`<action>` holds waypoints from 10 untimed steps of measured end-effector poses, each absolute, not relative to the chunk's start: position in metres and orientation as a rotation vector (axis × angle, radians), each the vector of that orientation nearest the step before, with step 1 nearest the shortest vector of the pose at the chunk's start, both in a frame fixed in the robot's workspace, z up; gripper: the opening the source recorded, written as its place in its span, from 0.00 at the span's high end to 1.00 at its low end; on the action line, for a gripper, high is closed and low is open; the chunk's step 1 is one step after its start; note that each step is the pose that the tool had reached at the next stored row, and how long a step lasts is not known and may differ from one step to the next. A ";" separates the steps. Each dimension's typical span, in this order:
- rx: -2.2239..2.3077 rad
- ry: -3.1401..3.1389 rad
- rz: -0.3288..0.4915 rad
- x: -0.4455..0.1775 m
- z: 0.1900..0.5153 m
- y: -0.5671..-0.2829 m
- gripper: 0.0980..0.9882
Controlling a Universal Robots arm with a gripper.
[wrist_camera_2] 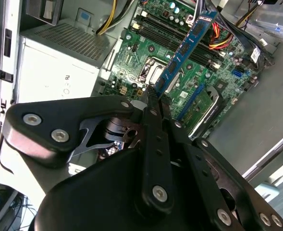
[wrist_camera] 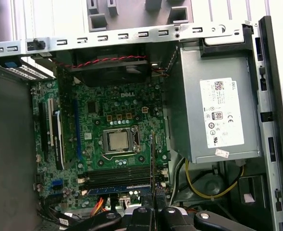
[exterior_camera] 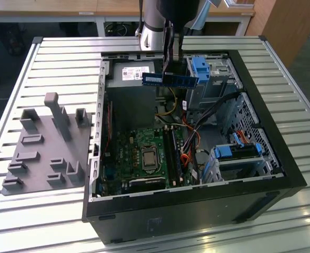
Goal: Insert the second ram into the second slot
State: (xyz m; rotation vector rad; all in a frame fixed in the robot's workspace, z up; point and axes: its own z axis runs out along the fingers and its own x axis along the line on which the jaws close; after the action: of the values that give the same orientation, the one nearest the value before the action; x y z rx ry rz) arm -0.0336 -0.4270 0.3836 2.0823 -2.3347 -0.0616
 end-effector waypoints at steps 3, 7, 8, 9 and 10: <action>2.076 -2.341 -0.062 -0.034 0.384 -0.427 0.96; 2.067 -2.348 -0.062 -0.034 0.384 -0.427 0.96; 2.065 -2.350 -0.062 -0.034 0.384 -0.427 0.96; 2.063 -2.352 -0.062 -0.034 0.384 -0.427 0.96; 2.061 -2.354 -0.062 -0.034 0.384 -0.427 0.96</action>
State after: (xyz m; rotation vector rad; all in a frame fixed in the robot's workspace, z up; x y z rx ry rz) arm -0.0336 -0.4270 0.3836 2.0607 -2.3542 -0.0617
